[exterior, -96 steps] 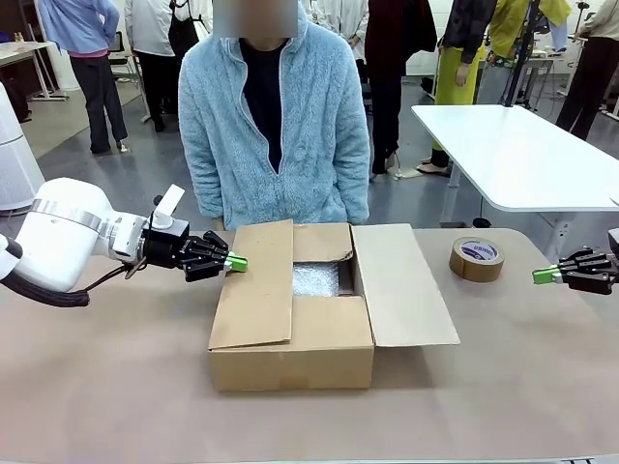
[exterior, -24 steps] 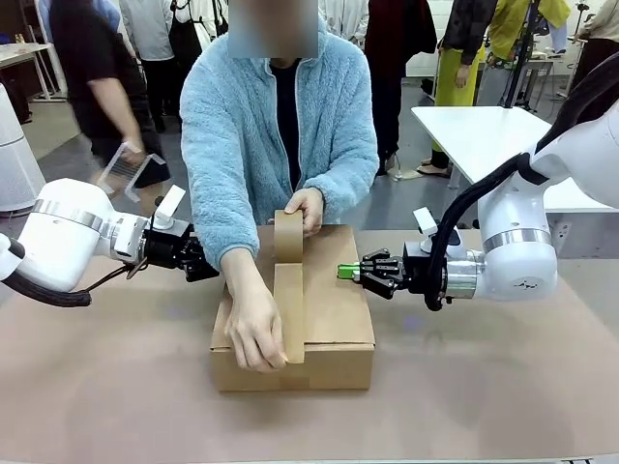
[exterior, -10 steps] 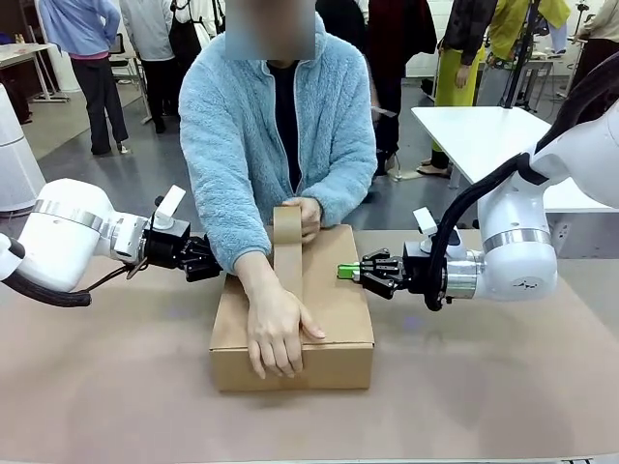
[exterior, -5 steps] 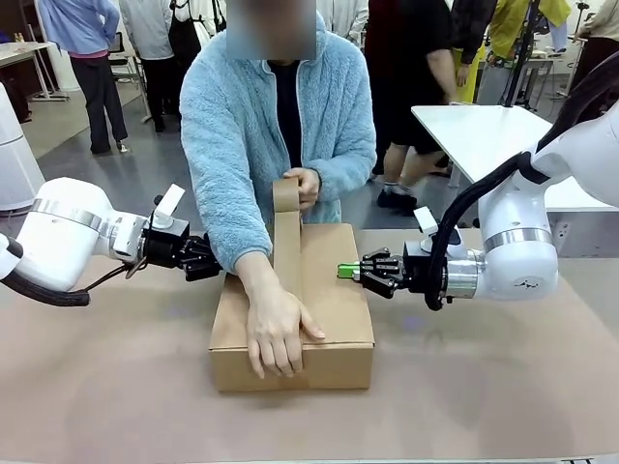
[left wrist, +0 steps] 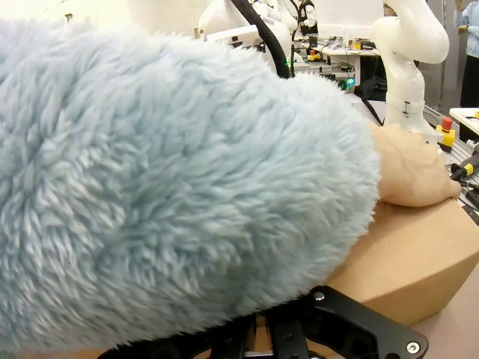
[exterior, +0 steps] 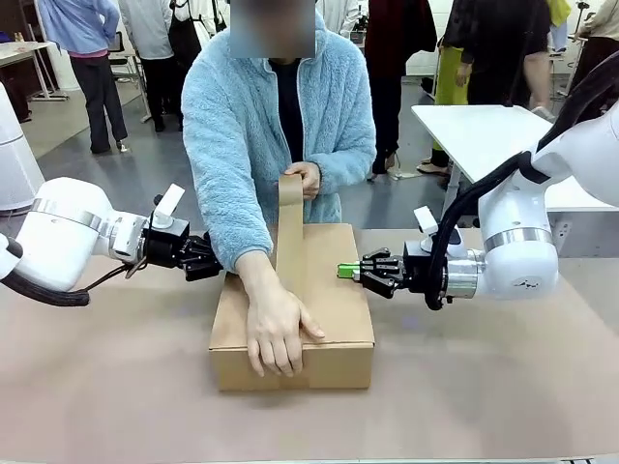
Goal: Wrap the clocks to prevent damage.
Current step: After the human seals the box with tape, release both hands from the side flaps of the Package Box.
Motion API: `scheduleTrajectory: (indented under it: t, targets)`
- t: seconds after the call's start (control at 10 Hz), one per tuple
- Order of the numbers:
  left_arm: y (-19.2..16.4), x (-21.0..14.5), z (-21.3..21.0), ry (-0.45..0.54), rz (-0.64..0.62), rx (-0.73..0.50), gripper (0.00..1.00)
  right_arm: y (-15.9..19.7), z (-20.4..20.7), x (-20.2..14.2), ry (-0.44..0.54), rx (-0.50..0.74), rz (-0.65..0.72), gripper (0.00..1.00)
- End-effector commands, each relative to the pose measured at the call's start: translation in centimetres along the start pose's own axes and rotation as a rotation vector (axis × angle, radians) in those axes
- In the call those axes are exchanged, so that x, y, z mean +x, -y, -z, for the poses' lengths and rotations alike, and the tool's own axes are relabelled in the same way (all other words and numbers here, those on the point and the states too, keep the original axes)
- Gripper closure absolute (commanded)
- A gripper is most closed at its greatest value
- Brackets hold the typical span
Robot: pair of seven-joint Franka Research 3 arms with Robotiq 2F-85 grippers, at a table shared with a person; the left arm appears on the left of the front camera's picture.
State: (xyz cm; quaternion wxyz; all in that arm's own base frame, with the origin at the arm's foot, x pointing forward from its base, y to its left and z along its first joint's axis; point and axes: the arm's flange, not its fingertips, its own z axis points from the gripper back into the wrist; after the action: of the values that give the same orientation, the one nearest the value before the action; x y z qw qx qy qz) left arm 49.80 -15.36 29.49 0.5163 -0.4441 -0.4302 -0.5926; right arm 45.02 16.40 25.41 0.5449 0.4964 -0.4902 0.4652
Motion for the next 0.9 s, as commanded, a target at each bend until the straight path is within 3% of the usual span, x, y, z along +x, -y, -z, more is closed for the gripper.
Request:
scheduleTrajectory:
  t: [0.0, 0.8]
  targets:
    - [0.11, -0.08, 0.02, -0.002, 0.006, 0.0, 0.99, -0.04, 0.07, -0.17, -0.005, -0.001, 0.002, 0.99]
    - [0.11, -0.08, 0.02, -0.002, 0.006, 0.0, 0.99, -0.04, 0.07, -0.17, -0.005, -0.001, 0.002, 0.99]
